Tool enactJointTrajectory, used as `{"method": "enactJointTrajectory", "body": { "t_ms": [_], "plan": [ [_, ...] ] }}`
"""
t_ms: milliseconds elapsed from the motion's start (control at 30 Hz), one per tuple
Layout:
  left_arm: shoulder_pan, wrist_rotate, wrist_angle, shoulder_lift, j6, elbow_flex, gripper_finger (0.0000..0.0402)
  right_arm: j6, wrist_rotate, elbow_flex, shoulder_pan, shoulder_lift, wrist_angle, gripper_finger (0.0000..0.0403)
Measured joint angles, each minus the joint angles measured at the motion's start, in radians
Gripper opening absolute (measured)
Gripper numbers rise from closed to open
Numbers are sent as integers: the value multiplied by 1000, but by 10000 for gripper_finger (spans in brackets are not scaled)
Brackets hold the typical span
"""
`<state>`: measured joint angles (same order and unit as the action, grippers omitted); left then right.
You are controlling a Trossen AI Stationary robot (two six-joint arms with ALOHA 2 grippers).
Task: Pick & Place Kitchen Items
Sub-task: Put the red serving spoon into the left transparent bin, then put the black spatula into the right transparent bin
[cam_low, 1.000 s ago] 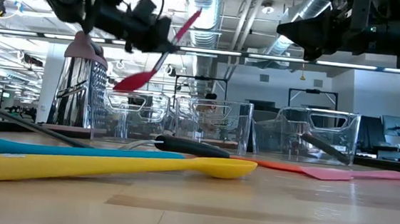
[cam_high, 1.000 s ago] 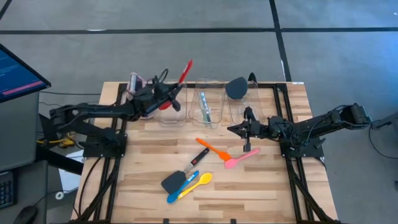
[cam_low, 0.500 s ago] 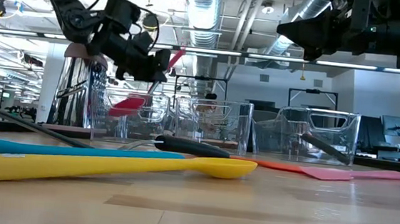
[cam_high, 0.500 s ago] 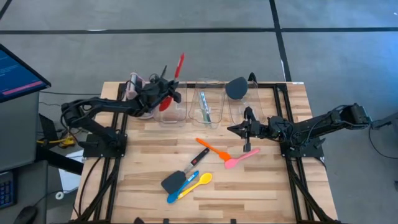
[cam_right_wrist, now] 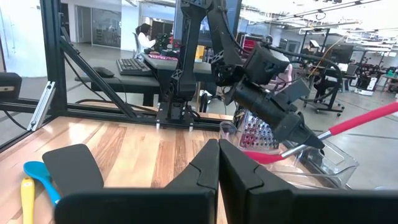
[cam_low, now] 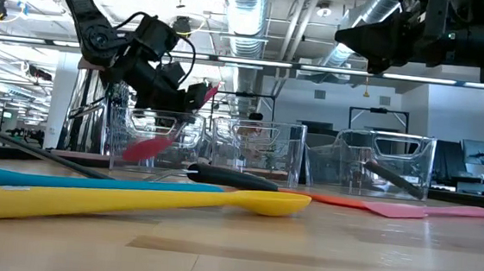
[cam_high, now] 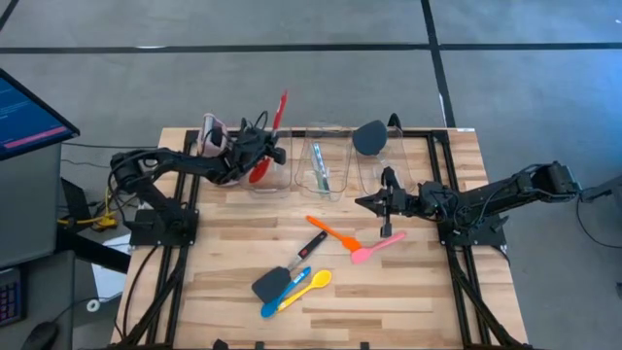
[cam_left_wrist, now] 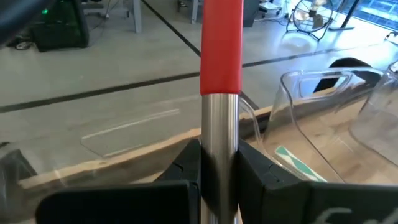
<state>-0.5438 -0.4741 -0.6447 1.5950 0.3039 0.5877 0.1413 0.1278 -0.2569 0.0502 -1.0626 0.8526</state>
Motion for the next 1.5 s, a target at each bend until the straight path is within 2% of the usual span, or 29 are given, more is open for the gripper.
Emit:
{"method": "enactJointTrajectory", "body": {
  "t_ms": [167, 267, 733, 900, 1033, 1167, 1367, 1500],
  "plan": [
    [0, 2, 1, 9, 42, 0, 33, 0, 0, 0, 0, 0, -6, 0],
    [0, 37, 1, 9, 45, 0, 44, 0, 0, 0, 0, 0, -6, 0],
    [-16, 27, -15, 6, 9, 0, 139, 0, 0, 0, 0, 0, -15, 0],
    [-32, 26, -37, -43, -16, 0, 160, 0, 0, 0, 0, 0, -15, 0],
    [-32, 30, -34, -131, -17, 0, 164, 0, 1, 0, 0, 0, -15, 0],
    [-26, 152, -38, -243, -83, 0, 154, 0, 1, 0, 0, 0, -15, 0],
    [33, 443, -33, -402, -216, 0, 110, -1, 3, 0, 0, 0, -16, 0],
    [99, 616, -32, -479, -221, -9, 80, -1, 3, 0, 0, 0, -24, 0]
  ]
}}
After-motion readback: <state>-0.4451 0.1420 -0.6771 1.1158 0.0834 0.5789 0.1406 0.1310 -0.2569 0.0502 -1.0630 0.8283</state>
